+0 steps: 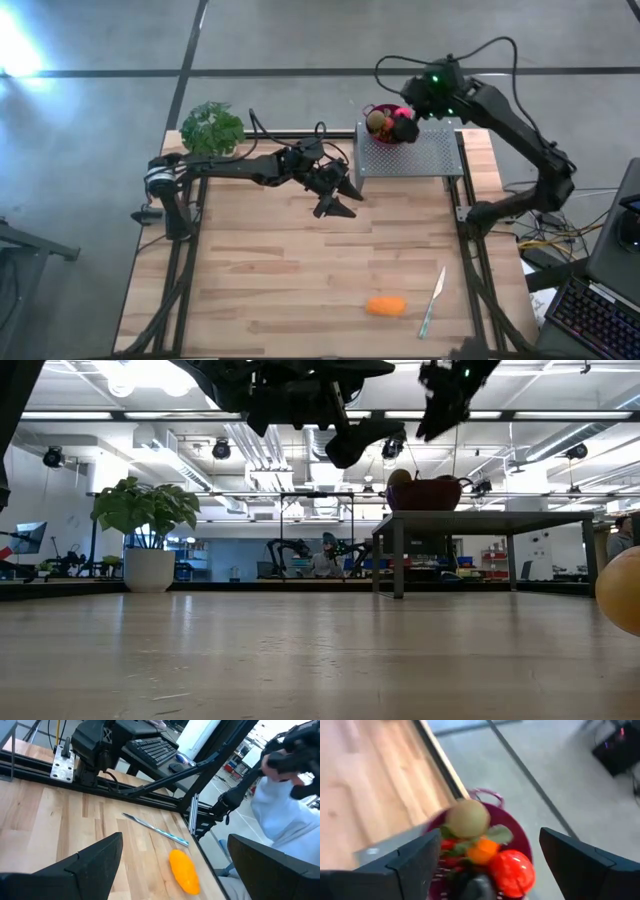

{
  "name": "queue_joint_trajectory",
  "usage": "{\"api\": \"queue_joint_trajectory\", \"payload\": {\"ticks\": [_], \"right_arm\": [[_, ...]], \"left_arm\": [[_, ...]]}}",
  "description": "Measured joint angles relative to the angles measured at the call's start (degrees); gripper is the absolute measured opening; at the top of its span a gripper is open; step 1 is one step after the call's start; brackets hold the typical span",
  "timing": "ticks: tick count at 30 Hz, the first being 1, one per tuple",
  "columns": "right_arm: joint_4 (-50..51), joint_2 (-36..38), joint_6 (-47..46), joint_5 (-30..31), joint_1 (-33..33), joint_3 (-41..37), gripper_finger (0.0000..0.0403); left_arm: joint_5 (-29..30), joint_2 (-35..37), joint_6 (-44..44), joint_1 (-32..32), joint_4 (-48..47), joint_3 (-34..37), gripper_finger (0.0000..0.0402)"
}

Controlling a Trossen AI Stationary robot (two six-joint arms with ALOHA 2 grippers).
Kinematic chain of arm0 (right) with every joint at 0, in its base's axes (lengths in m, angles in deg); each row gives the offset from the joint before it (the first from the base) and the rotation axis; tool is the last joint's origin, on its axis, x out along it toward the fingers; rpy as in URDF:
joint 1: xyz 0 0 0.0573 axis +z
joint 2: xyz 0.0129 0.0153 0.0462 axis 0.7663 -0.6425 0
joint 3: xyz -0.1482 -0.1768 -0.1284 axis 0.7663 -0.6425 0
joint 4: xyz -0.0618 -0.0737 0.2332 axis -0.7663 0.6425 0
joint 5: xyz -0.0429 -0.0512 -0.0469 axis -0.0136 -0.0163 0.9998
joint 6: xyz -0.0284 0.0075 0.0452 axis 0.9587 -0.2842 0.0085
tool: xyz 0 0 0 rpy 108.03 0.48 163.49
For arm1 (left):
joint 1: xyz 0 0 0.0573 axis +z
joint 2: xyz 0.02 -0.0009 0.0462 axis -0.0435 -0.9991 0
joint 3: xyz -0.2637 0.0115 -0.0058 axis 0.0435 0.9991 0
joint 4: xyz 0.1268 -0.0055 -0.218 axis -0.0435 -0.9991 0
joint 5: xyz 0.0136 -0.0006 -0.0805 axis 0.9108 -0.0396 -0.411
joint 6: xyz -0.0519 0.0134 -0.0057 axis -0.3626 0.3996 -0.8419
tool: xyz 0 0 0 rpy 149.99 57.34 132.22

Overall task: Pick & Place Fruit
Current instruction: Put the mango into the violet strainer bowl on the shelf

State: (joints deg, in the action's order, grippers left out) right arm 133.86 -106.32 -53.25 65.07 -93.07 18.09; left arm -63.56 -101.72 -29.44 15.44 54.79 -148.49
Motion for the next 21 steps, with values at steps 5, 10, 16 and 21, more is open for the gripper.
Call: {"api": "queue_joint_trajectory", "payload": {"ticks": [5, 10, 16, 21], "right_arm": [[2.30, 5.80, -0.58, 3.47, 8.08, 0.23, 0.0310], [7.57, 10.14, -4.53, 11.78, 19.33, 0.09, 0.0301], [12.60, 13.34, -15.98, 13.92, 35.94, -0.82, 0.0290], [12.86, 13.45, -27.20, 17.49, 52.21, -4.22, 0.0282]], "left_arm": [[0.00, 0.00, 5.07, -0.23, -0.34, 0.00, 0.0365], [0.18, 0.00, 10.31, -1.23, -0.50, 0.00, 0.0365], [1.66, 0.02, 11.88, -1.84, -1.66, 0.00, 0.0365], [2.76, 0.11, 13.48, -1.55, -3.67, 0.00, 0.0365]]}}
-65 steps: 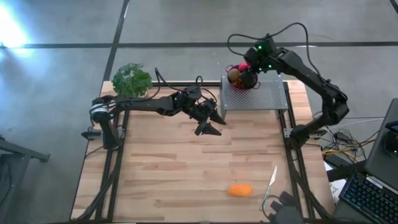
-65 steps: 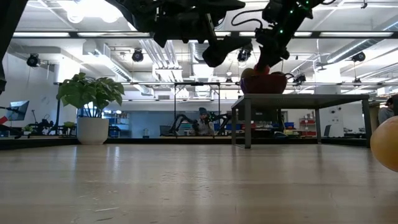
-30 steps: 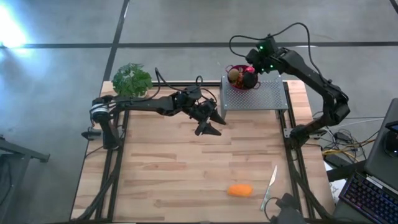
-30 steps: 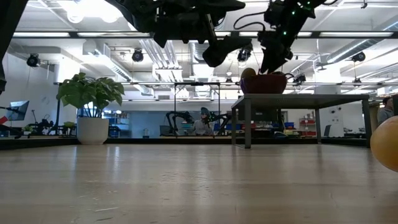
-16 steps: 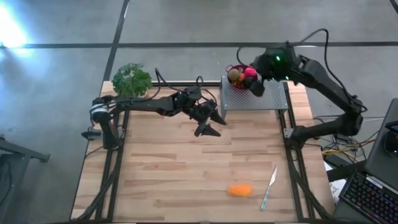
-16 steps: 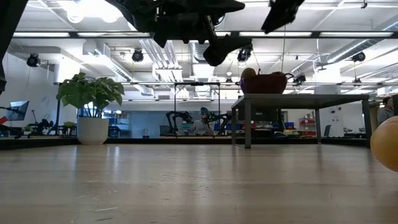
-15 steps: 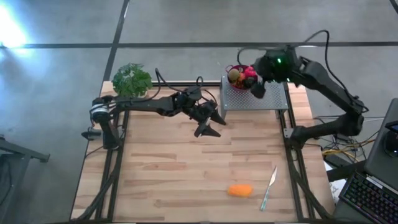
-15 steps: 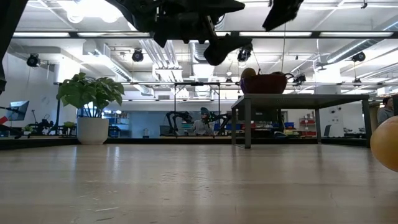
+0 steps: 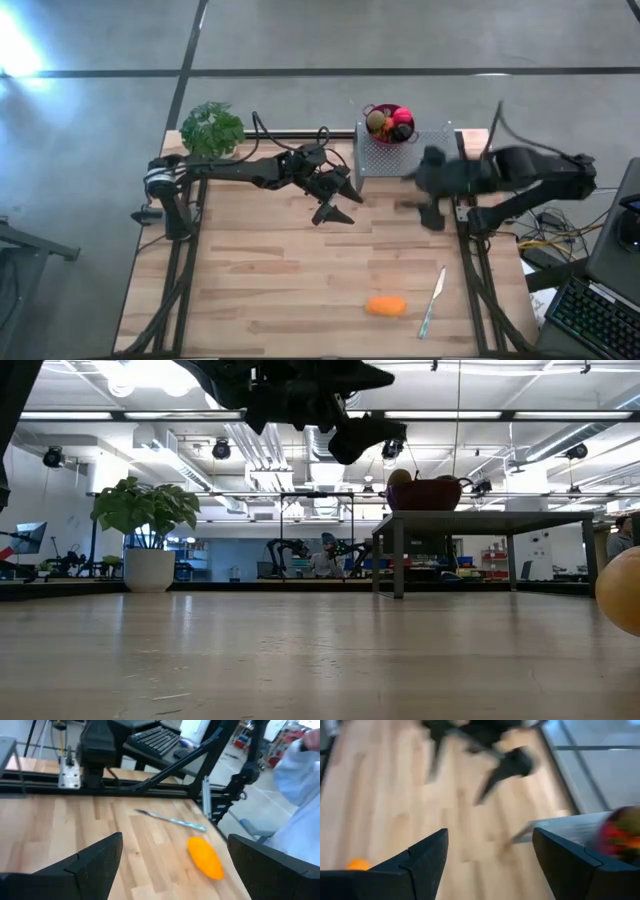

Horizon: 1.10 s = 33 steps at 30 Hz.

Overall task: Pick & Place Fruit
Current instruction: Put the mango into the violet strainer bowl on the shelf

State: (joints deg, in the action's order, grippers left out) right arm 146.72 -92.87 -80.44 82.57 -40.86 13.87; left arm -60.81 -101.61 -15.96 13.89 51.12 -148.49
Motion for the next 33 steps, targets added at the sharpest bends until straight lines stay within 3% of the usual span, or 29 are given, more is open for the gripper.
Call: {"api": "queue_joint_trajectory", "payload": {"ticks": [8, 13, 26, 33], "right_arm": [[-4.58, -1.43, -19.25, 11.01, 24.86, -9.01, 0.0285], [-5.25, -5.06, -30.84, 15.49, 33.30, -11.76, 0.0300], [-6.14, -20.26, -40.20, 13.62, 37.48, -10.55, 0.0308], [-7.79, -26.16, -45.41, 7.84, 37.74, -10.57, 0.0287]], "left_arm": [[1.51, 0.02, 2.01, 0.55, -6.58, -0.02, 0.0365], [1.53, 0.04, 1.01, 1.69, -8.57, -0.02, 0.0365], [2.40, 0.17, -2.10, 2.78, -12.47, -0.02, 0.0365], [2.38, 0.20, -2.10, 2.78, -13.35, -0.02, 0.0365]]}}
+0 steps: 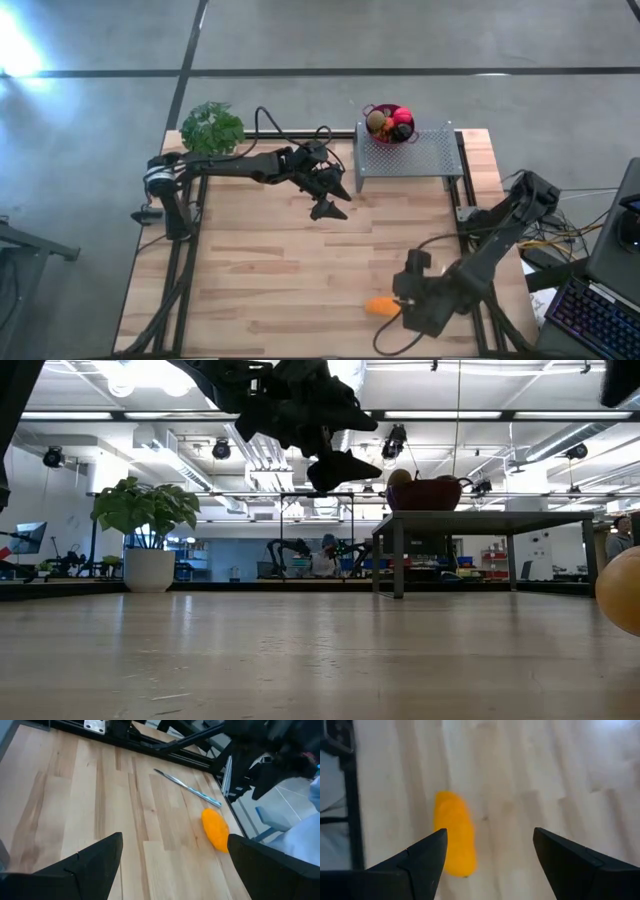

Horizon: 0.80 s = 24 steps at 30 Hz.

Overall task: Pick & Place Fruit
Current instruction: Put the mango into the violet strainer bowl on the shelf

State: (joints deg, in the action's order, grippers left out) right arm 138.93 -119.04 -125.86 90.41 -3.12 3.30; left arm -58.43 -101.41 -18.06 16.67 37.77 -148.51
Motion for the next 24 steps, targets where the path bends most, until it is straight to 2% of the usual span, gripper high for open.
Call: {"api": "queue_joint_trajectory", "payload": {"ticks": [8, 18, 24], "right_arm": [[-4.33, -6.50, -0.11, -7.42, 0.00, 0.00, 0.0295], [-5.23, -12.67, 1.10, -9.36, -0.07, 0.00, 0.0352], [-7.45, -16.90, 2.20, -10.65, -0.59, 0.00, 0.0360]], "left_arm": [[0.00, 0.01, -0.02, 0.24, -0.69, 0.00, 0.0365], [-0.01, 0.01, -1.92, 0.24, -0.64, 0.00, 0.0365], [-0.02, 0.01, -2.81, 0.23, -0.61, 0.00, 0.0365]]}}
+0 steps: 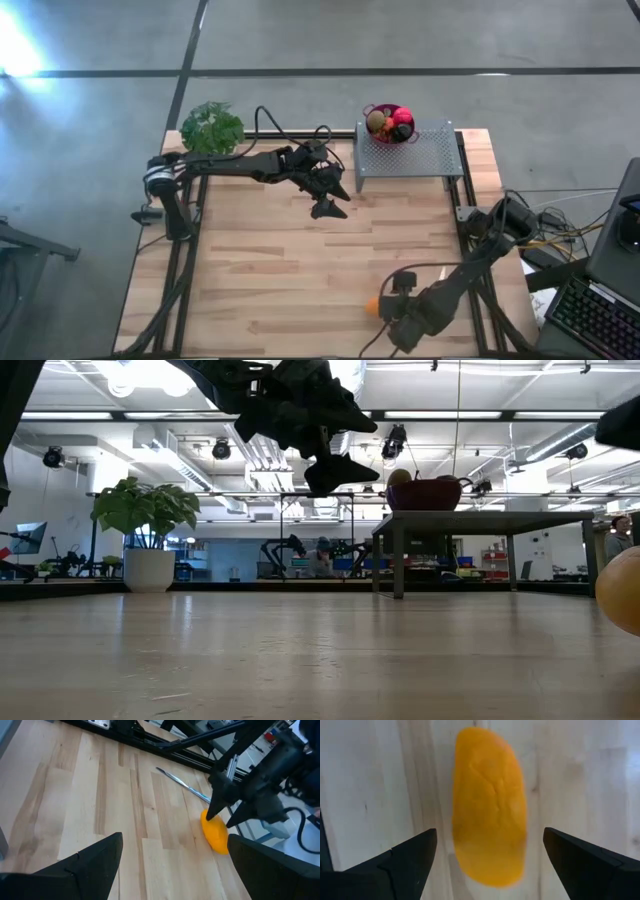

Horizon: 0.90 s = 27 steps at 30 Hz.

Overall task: Pick & Place Fruit
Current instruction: Put the mango into the violet strainer bowl on the shelf

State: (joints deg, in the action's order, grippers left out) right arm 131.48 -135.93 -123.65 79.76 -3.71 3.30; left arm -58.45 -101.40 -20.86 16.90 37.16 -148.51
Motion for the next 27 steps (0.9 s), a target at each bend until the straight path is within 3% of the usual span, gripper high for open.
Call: {"api": "queue_joint_trajectory", "payload": {"ticks": [13, 27], "right_arm": [[-3.26, -7.39, 5.35, -6.06, -2.17, 0.23, 0.0315], [-2.65, -1.80, 6.60, -5.81, -2.07, -0.13, 0.0223]], "left_arm": [[-0.04, 0.00, -2.11, -0.01, -0.06, 0.00, 0.0365], [-0.06, 0.00, -2.16, -0.01, -0.11, 0.00, 0.0365]]}}
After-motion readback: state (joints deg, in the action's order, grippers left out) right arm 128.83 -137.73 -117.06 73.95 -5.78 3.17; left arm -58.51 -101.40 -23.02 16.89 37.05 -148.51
